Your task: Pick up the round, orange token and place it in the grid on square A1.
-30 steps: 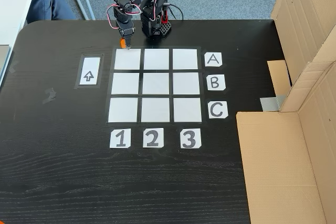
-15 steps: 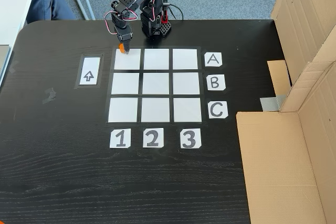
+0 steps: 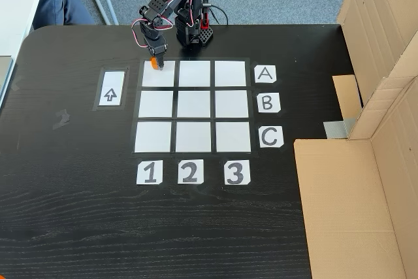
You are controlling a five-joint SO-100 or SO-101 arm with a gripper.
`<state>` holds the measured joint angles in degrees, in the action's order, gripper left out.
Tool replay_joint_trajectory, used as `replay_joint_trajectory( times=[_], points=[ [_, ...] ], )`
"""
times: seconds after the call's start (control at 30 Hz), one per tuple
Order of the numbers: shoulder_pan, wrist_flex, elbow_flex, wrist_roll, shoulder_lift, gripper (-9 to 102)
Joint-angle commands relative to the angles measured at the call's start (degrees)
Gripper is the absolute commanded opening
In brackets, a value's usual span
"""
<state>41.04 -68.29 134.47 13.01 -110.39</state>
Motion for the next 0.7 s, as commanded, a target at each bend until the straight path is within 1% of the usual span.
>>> replay_joint_trajectory(
  times=[0.0,0.33,0.67],
  points=[
    [-0.70,1.05,-0.09,-0.44,0.79,4],
    [-1.85,3.08,-0.79,-0.44,5.45,4],
    [-2.72,4.31,-1.14,-0.18,6.59,4]
  ],
)
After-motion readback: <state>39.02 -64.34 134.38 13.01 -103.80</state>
